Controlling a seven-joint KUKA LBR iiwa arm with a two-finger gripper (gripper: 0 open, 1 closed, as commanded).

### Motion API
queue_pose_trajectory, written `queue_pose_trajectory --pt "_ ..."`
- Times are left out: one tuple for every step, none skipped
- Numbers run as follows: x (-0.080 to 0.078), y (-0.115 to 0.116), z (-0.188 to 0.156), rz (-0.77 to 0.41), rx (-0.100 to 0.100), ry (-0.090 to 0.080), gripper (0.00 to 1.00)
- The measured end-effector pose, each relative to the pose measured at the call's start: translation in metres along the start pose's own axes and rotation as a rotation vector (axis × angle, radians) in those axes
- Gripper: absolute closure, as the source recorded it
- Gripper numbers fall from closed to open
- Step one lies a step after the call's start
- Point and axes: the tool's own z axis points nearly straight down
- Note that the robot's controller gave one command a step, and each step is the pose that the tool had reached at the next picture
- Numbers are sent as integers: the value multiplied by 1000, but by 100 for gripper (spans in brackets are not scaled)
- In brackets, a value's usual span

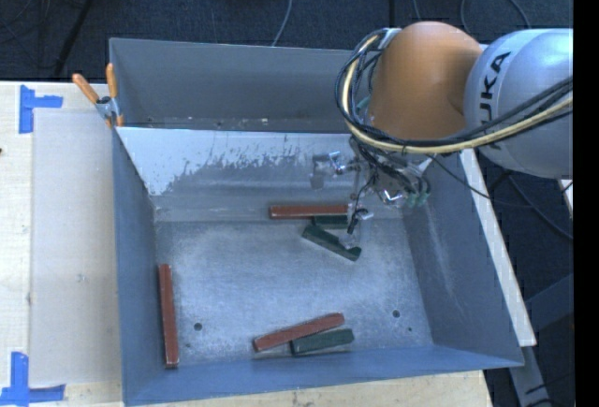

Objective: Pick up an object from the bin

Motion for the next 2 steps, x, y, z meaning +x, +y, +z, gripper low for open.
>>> queue_pose_trajectory --pt "6 -14 103 165 -7 14 0" --pt "15 -36 116 123 -5 8 0"
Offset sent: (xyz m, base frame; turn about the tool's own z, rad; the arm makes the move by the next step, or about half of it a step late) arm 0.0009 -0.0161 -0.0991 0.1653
